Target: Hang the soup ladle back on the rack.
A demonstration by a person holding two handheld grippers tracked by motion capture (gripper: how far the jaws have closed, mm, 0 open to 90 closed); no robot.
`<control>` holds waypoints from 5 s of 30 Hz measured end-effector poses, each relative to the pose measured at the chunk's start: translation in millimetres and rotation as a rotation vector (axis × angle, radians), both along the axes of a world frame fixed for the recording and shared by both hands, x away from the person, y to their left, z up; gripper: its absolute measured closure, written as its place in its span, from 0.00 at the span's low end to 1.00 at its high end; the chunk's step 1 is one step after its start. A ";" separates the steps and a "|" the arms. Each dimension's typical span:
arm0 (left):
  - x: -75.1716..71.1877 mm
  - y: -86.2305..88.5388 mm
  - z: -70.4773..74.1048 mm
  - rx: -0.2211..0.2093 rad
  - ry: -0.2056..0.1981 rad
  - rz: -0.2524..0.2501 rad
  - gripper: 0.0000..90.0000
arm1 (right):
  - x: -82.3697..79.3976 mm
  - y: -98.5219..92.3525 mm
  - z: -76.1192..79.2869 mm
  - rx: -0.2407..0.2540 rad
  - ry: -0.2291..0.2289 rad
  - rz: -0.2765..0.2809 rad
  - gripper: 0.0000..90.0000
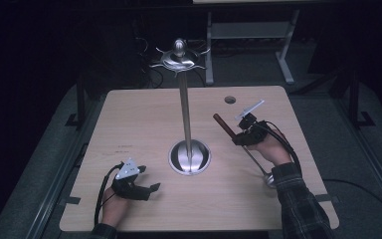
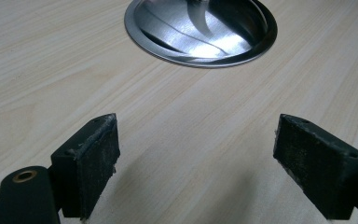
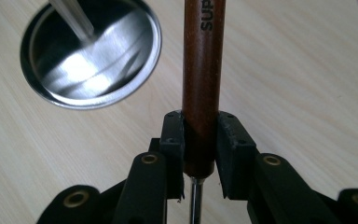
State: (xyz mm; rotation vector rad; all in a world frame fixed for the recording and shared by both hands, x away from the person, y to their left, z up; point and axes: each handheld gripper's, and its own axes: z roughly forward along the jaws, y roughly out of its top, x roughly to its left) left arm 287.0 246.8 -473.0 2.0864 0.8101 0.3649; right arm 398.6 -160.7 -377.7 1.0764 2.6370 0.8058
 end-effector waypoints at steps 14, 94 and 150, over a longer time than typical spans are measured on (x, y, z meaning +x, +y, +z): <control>0.4 -0.2 -0.1 0.006 -0.005 0.000 0.16 | -24.8 -27.4 14.2 0.160 -0.119 -0.070 0.82; -0.6 -0.8 0.0 0.002 0.001 -0.001 0.16 | -63.6 31.2 153.2 0.546 -0.390 0.195 0.82; -1.5 0.8 0.4 -0.013 -0.012 0.004 0.16 | -52.4 9.3 113.6 0.514 -0.329 0.147 0.60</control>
